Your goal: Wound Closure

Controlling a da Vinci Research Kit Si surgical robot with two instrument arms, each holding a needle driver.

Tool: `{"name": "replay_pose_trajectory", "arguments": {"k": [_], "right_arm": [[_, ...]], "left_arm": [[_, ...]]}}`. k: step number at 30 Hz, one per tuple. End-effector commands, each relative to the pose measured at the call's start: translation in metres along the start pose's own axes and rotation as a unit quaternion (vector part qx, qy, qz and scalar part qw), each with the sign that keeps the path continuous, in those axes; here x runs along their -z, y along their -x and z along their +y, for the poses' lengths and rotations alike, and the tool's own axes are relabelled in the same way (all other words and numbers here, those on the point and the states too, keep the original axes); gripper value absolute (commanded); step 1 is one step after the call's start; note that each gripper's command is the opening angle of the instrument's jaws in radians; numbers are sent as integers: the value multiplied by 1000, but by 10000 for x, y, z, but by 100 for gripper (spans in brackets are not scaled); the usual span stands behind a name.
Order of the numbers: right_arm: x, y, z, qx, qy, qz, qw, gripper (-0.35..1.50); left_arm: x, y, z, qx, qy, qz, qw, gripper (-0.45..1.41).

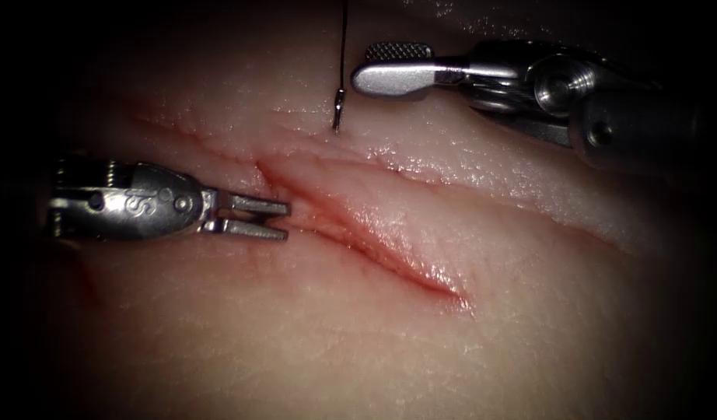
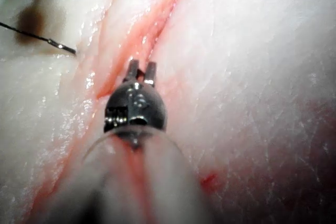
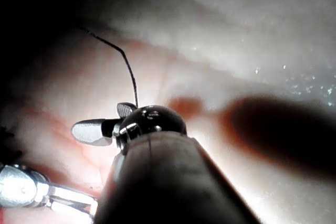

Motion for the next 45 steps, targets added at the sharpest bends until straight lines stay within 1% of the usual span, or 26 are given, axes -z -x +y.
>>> {"name": "replay_pose_trajectory", "arguments": {"k": [1, 3, 4, 6, 7, 9, 10, 11, 12, 13, 16, 17, 18, 19, 22, 24, 27, 32, 35, 36, 39, 40, 41, 45], "right_arm": [[-8, -1, 1, 1, -1, 0, 1000, 53], [-8, 0, 1, 1, -1, 0, 1000, 49], [-8, 0, 1, 1, -1, 0, 1000, 49], [-8, 0, 1, 1, -1, 0, 1000, 48], [-9, 0, 0, 1, -1, 0, 1000, 44], [-9, 1, -1, 1, -2, 0, 1000, 37], [-9, 3, -2, 1, -2, 0, 1000, 31], [-9, 3, -2, 1, -2, 0, 1000, 31], [-9, 3, -2, 1, -2, 0, 1000, 26], [-9, 4, -3, 1, -2, -1, 1000, 21], [-9, 7, -5, 1, -3, -2, 1000, 19], [-10, 9, -8, 2, -11, -9, 1000, 16], [-9, 11, -9, 2, -12, -14, 1000, 9], [-9, 12, -10, 2, -12, -18, 1000, 7], [-7, 14, -11, 5, -4, -31, 1000, -8], [-3, 14, -11, 6, -1, -40, 999, -15], [1, 14, -11, 9, 1, -44, 999, -16], [11, 10, -11, 67, 3, -65, 996, -18], [17, 9, -12, 75, -3, -73, 994, -18], [18, 9, -13, 75, -13, -79, 994, -35], [24, 10, -15, 75, -36, -90, 992, -35], [27, 10, -17, 76, -34, -88, 993, -35], [27, 10, -17, 76, -34, -88, 993, -35], [32, 8, -21, 80, -34, -82, 993, -35]], "left_arm": [[-5, 2, 2, 22, 3, 8, 1000, -45], [1, -8, 6, 58, 15, 26, 998, -45], [1, -8, 6, 58, 15, 26, 998, -45], [7, -20, 6, 73, 21, 39, 996, -45], [19, -44, 3, 98, 33, 66, 992, -45], [28, -61, 1, 120, 46, 76, 989, -45], [36, -75, 1, 147, 60, 77, 984, -45], [36, -75, 1, 147, 60, 77, 984, -45], [39, -80, 2, 160, 67, 77, 982, -45], [43, -86, 4, 175, 78, 77, 978, -45], [49, -92, 14, 221, 109, 74, 966, -45], [51, -91, 25, 242, 133, 71, 959, -45], [53, -91, 30, 247, 147, 63, 956, -45], [53, -91, 32, 251, 149, 59, 955, -45], [57, -93, 35, 258, 153, 53, 952, -45], [61, -96, 37, 264, 151, 51, 951, -45], [69, -100, 41, 266, 153, 46, 951, -45], [88, -113, 55, 270, 159, 43, 949, -45], [102, -122, 64, 276, 164, 28, 947, -45], [105, -125, 65, 271, 162, 26, 948, -45], [116, -132, 63, 254, 144, 29, 956, -45], [122, -139, 55, 239, 118, 33, 963, -45], [122, -139, 55, 239, 118, 33, 963, -45], [127, -150, 35, 213, 63, 36, 974, -45]]}}
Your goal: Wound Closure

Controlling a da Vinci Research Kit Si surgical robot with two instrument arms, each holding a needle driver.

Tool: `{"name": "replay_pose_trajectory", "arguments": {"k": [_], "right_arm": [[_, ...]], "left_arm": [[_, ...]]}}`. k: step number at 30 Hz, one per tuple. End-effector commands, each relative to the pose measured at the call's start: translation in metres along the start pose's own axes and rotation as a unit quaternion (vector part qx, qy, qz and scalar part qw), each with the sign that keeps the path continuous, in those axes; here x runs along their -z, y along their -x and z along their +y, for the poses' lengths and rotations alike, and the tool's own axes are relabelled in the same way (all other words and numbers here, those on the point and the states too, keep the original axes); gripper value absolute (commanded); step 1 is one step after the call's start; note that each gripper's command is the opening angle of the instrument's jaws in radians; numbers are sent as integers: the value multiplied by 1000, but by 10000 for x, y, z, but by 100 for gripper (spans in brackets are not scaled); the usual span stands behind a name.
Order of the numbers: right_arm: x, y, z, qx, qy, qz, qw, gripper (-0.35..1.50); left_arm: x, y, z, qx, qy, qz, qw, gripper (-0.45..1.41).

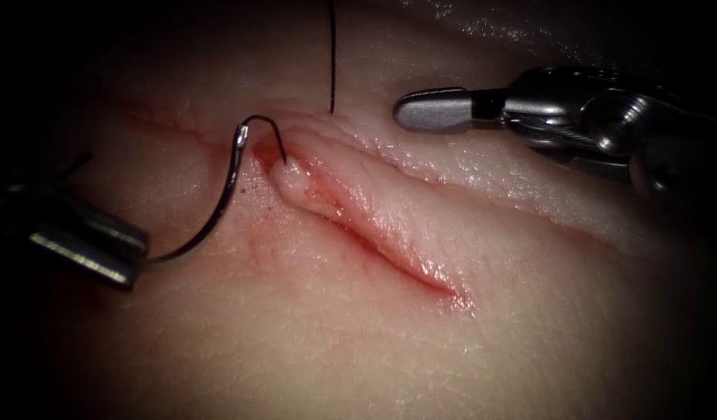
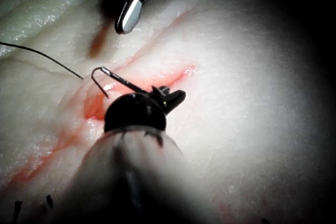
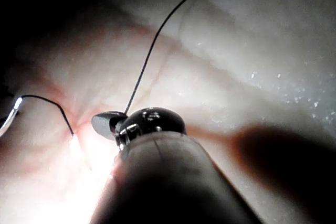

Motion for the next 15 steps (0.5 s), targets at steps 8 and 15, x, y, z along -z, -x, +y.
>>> {"name": "replay_pose_trajectory", "arguments": {"k": [8, 15], "right_arm": [[-1, -13, -19, -20, -12, 7, 1000, 39], [0, -21, -28, -77, -10, 9, 997, -27]], "left_arm": [[-16, -20, -51, -60, -150, 16, 987, -45], [-30, -36, -59, -100, -200, 35, 974, -45]]}}
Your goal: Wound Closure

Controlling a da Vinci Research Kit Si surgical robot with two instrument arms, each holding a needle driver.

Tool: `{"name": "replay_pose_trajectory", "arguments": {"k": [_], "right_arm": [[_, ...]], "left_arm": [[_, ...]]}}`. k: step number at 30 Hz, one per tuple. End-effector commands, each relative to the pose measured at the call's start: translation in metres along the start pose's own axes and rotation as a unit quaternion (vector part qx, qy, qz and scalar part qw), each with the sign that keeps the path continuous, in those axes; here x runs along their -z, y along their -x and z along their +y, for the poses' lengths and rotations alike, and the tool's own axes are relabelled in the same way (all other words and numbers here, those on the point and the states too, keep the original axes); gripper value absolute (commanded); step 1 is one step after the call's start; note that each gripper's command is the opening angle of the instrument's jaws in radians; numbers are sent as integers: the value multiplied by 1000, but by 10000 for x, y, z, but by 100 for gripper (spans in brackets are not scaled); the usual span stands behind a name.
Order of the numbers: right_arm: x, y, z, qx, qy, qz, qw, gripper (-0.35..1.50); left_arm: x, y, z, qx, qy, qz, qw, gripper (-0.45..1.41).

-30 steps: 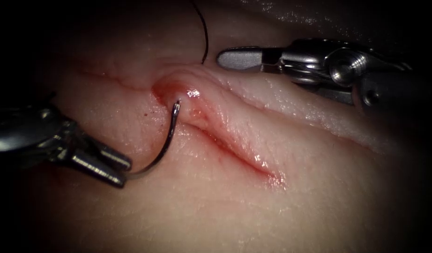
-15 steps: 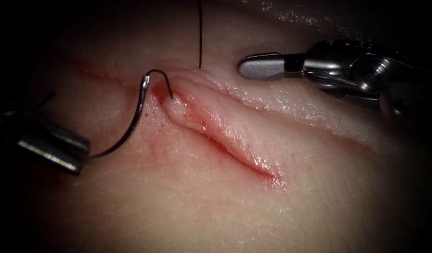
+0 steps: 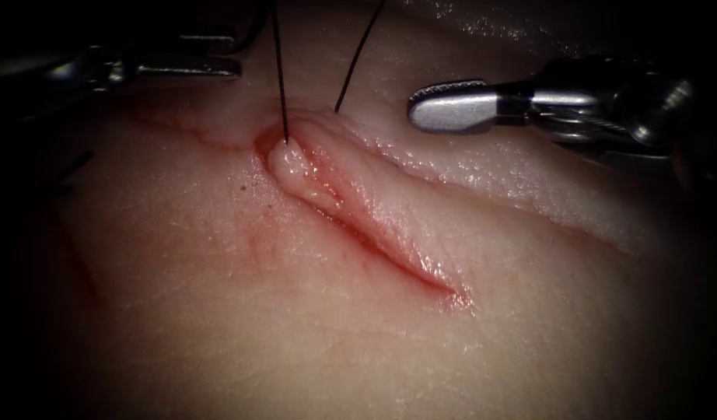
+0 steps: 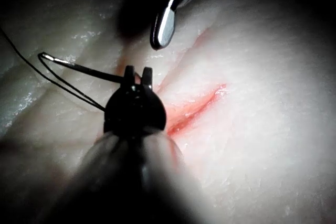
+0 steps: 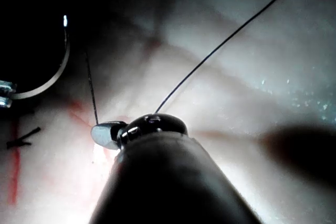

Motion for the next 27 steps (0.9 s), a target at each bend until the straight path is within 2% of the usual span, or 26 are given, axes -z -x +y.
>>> {"name": "replay_pose_trajectory", "arguments": {"k": [1, 9, 10, 11, 12, 14, 15, 16, 18, 19, 21, 27], "right_arm": [[-7, -7, 1, -20, 5, 7, 1000, -35], [1, -11, 3, -55, 29, 15, 998, -35], [3, -12, 4, -61, 33, 15, 997, -33], [6, -12, 5, -71, 37, 20, 997, -23], [6, -12, 5, -71, 37, 20, 997, -23], [9, -13, 6, -83, 43, 26, 995, -3], [11, -14, 8, -93, 51, 30, 994, 31], [11, -14, 8, -93, 51, 30, 994, 31], [12, -15, 8, -104, 61, 32, 992, 71], [12, -15, 8, -104, 61, 32, 992, 71], [12, -14, 8, -104, 68, 26, 992, 91], [10, -11, 5, -104, 82, 13, 991, 111]], "left_arm": [[-13, 1, 4, -11, -1, 1, 1000, -45], [-35, -12, 11, -64, -19, 2, 998, -45], [-38, -13, 13, -69, -22, 4, 997, -45], [-44, -14, 17, -77, -28, 6, 997, -45], [-44, -14, 17, -77, -28, 6, 997, -45], [-48, -13, 21, -86, -33, 5, 996, -45], [-54, -10, 26, -93, -39, 4, 995, -45], [-54, -10, 26, -93, -39, 4, 995, -45], [-63, -2, 33, -111, -50, -7, 993, -45], [-63, -2, 33, -111, -50, -7, 993, -45], [-74, 6, 39, -127, -67, -27, 989, -45], [-96, 20, 54, -164, -97, -65, 980, -45]]}}
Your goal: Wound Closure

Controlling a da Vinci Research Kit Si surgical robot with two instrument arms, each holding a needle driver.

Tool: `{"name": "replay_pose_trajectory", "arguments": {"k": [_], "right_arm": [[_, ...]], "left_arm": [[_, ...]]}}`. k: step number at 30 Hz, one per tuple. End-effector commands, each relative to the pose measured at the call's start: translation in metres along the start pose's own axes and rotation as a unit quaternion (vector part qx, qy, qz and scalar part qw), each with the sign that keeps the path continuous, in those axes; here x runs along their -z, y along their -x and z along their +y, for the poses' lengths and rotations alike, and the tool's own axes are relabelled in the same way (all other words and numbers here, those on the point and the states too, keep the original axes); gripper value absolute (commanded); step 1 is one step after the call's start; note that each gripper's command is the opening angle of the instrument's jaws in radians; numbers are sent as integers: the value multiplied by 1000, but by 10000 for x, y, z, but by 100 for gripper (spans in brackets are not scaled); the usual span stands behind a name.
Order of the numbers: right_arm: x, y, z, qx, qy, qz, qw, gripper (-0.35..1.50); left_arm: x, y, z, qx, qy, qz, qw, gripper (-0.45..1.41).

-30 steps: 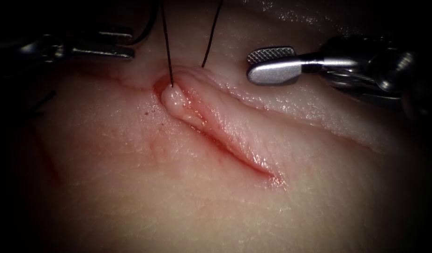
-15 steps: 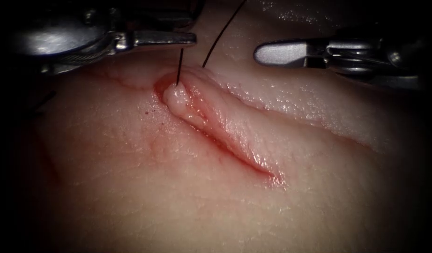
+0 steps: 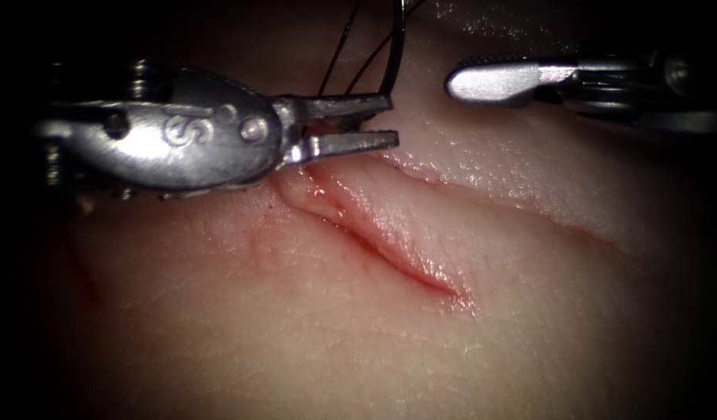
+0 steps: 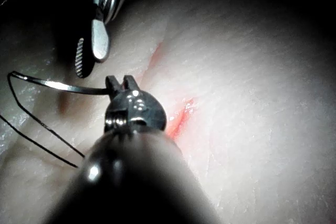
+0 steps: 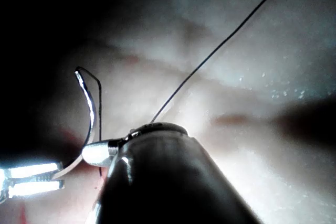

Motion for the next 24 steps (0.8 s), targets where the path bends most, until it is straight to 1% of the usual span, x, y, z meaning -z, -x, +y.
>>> {"name": "replay_pose_trajectory", "arguments": {"k": [1, 2, 4, 8, 10, 12, 17, 20, 24], "right_arm": [[-10, -2, 0, 3, 4, -2, 1000, 113], [-11, -2, 0, 6, 11, 0, 1000, 113], [-13, -1, -1, 20, 23, 0, 1000, 113], [-17, -1, -1, 43, 41, 7, 998, 113], [-18, -1, -2, 42, 44, 9, 998, 113], [-23, 1, -1, 44, 54, 15, 997, 111], [-33, -3, 1, 51, 66, 15, 996, 108], [-40, -8, 5, 57, 71, 20, 996, 101], [-45, -10, 10, 61, 74, 23, 995, 101]], "left_arm": [[-9, 2, 4, -4, -5, -6, 1000, -45], [-12, 3, 9, -15, -21, -16, 1000, -45], [-15, 5, 13, -32, -38, -29, 998, -45], [-17, 10, 17, -56, -60, -46, 996, -45], [-18, 12, 18, -60, -65, -50, 995, -45], [-21, 14, 22, -78, -78, -62, 992, -45], [-27, 14, 28, -111, -80, -68, 988, -45], [-31, 13, 34, -119, -78, -65, 988, -45], [-31, 12, 37, -122, -76, -64, 988, -45]]}}
